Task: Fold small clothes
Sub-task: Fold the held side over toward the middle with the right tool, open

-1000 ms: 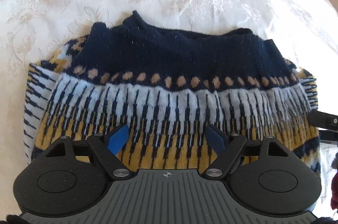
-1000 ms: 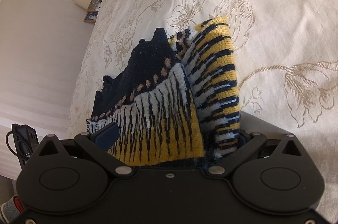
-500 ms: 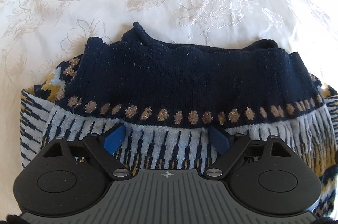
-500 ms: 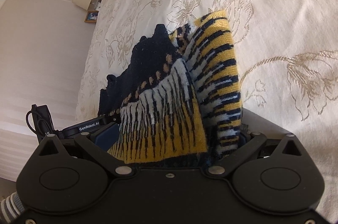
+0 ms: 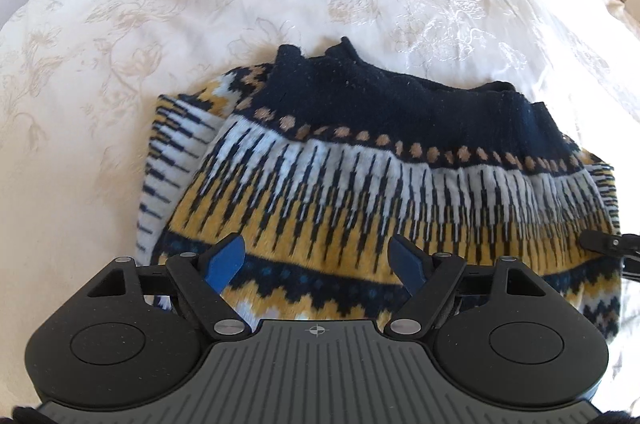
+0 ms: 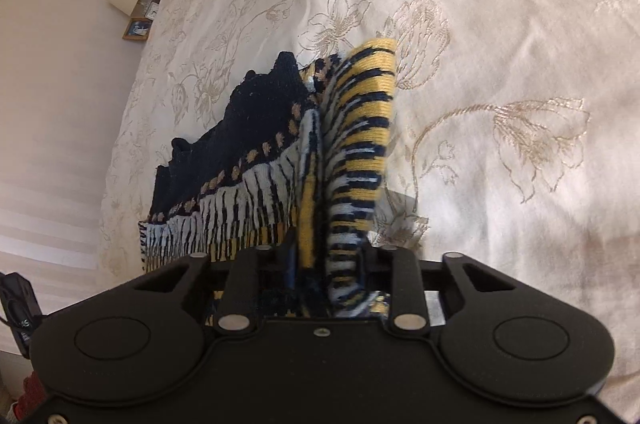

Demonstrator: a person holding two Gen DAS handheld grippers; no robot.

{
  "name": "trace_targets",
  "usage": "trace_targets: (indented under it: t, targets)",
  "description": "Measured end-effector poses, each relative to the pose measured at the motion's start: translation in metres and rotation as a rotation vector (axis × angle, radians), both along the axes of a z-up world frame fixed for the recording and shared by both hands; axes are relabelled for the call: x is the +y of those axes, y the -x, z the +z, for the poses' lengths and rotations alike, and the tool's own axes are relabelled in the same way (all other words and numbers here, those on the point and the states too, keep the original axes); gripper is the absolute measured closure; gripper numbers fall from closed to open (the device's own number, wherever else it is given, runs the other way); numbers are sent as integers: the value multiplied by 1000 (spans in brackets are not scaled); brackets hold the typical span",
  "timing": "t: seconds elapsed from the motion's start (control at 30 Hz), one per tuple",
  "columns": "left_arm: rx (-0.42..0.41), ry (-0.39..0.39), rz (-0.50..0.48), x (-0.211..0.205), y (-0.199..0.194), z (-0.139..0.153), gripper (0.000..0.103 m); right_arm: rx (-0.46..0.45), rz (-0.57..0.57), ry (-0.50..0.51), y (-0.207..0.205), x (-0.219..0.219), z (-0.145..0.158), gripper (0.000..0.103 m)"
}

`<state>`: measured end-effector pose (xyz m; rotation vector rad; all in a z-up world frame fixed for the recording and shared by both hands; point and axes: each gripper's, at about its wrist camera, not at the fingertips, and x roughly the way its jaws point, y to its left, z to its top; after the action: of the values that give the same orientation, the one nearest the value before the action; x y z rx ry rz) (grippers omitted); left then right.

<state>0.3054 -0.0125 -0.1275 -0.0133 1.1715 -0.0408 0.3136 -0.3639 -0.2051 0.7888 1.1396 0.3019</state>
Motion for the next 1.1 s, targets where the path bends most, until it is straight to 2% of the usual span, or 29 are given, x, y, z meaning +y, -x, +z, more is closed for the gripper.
trace_targets:
  t: [0.33,0.7,0.9,1.1]
  targets:
    - [11,73,69,39,36,12,25,-55,45,83,-3,39,52,73]
    - [-14,140,84,86,66,26,25,-128,82,27,-12,118,104,73]
    - [-12,155,109,122,82,29,25,-146,145,25,-25,183,108,73]
    - [-2,162,143,159,96,27,25,-118,223,39,-41,247,92,73]
